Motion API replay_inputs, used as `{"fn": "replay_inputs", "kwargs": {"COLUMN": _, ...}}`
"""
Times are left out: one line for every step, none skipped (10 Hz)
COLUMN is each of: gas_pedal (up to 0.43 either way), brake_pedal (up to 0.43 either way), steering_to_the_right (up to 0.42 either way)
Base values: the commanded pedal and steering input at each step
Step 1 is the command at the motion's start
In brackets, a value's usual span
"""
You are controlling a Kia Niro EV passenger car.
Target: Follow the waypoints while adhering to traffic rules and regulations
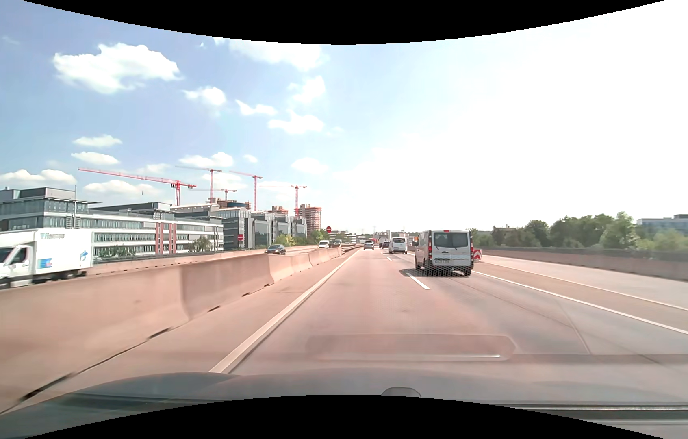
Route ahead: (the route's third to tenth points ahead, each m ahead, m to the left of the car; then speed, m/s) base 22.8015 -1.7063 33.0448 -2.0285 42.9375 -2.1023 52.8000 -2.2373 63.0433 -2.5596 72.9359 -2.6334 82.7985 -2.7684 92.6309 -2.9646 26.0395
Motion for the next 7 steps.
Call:
{"fn": "replay_inputs", "kwargs": {"gas_pedal": 0.189, "brake_pedal": 0.0, "steering_to_the_right": -0.004}}
{"fn": "replay_inputs", "kwargs": {"gas_pedal": 0.189, "brake_pedal": 0.0, "steering_to_the_right": -0.004}}
{"fn": "replay_inputs", "kwargs": {"gas_pedal": 0.189, "brake_pedal": 0.0, "steering_to_the_right": -0.004}}
{"fn": "replay_inputs", "kwargs": {"gas_pedal": 0.189, "brake_pedal": 0.0, "steering_to_the_right": -0.004}}
{"fn": "replay_inputs", "kwargs": {"gas_pedal": 0.189, "brake_pedal": 0.0, "steering_to_the_right": -0.004}}
{"fn": "replay_inputs", "kwargs": {"gas_pedal": 0.189, "brake_pedal": 0.0, "steering_to_the_right": -0.004}}
{"fn": "replay_inputs", "kwargs": {"gas_pedal": 0.189, "brake_pedal": 0.0, "steering_to_the_right": -0.004}}
